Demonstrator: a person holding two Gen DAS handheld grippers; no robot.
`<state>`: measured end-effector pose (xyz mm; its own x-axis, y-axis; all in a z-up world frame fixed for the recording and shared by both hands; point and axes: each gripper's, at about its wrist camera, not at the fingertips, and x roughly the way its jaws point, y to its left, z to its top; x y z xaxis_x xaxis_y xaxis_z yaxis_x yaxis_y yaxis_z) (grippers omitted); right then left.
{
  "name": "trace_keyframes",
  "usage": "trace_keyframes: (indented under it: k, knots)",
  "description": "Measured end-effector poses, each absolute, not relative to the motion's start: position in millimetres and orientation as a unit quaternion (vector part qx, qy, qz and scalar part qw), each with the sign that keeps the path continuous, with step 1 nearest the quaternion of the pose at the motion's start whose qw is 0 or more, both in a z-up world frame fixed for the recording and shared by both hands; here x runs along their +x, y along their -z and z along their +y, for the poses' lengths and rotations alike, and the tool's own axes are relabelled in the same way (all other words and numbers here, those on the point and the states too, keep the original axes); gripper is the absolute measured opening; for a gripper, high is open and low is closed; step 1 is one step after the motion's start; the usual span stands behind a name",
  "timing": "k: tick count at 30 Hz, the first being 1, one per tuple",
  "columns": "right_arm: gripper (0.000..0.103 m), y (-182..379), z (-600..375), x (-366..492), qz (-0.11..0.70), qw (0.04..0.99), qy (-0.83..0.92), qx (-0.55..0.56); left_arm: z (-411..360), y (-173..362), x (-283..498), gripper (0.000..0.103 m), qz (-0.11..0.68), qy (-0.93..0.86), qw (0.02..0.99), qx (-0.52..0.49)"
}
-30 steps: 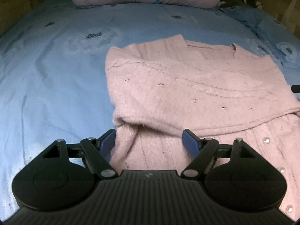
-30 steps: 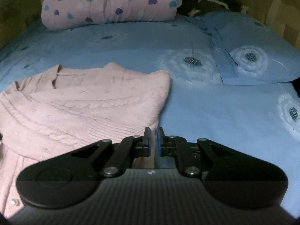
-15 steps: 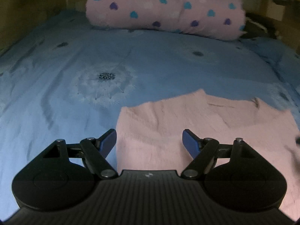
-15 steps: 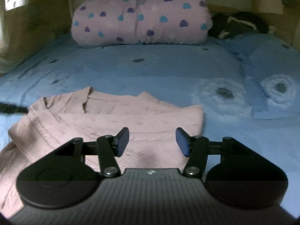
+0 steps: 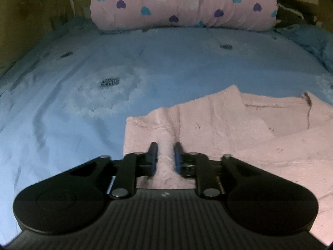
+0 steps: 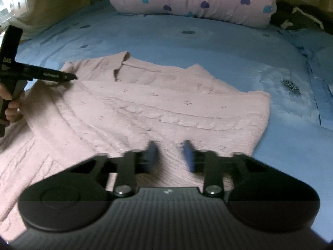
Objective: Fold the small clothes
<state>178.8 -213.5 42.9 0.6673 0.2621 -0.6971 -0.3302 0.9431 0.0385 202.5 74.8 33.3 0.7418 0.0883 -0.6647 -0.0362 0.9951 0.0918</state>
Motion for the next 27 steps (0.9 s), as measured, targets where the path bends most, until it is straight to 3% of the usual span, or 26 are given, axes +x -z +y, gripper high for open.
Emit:
trace_keyframes:
  k: [7, 13, 20, 23, 25, 27]
  knots:
    - [0.01, -60.5, -208.7, 167.9, 0.32, 0.937, -0.136, -0.046, 88.4, -62.0, 191.3, 0.012, 0.299, -0.032, 0.953, -0.033]
    - [0.009, -66.1, -204.4, 175.9, 0.263, 0.96, -0.062, -0.073, 74.2, -53.7, 200.5, 0.012, 0.272, -0.028, 0.962, -0.008]
    - [0.011, -27.9, -212.9, 196.4, 0.307, 0.949, -0.045, -0.055, 74.3, -25.2, 215.9, 0.018, 0.298, -0.042, 0.954, 0.014]
    - [0.015, -31.0, -214.7, 195.9, 0.302, 0.951, -0.045, -0.047, 73.0, -32.2, 213.3, 0.03, 0.302, -0.039, 0.952, 0.028]
    - [0.025, -36.4, -217.6, 194.1, 0.297, 0.954, -0.036, -0.034, 73.7, -42.2, 207.2, 0.051, 0.303, -0.04, 0.952, 0.033]
    - [0.026, -43.4, -221.6, 190.7, 0.289, 0.956, -0.028, -0.024, 75.2, -53.7, 197.2, 0.062, 0.296, -0.039, 0.954, 0.037]
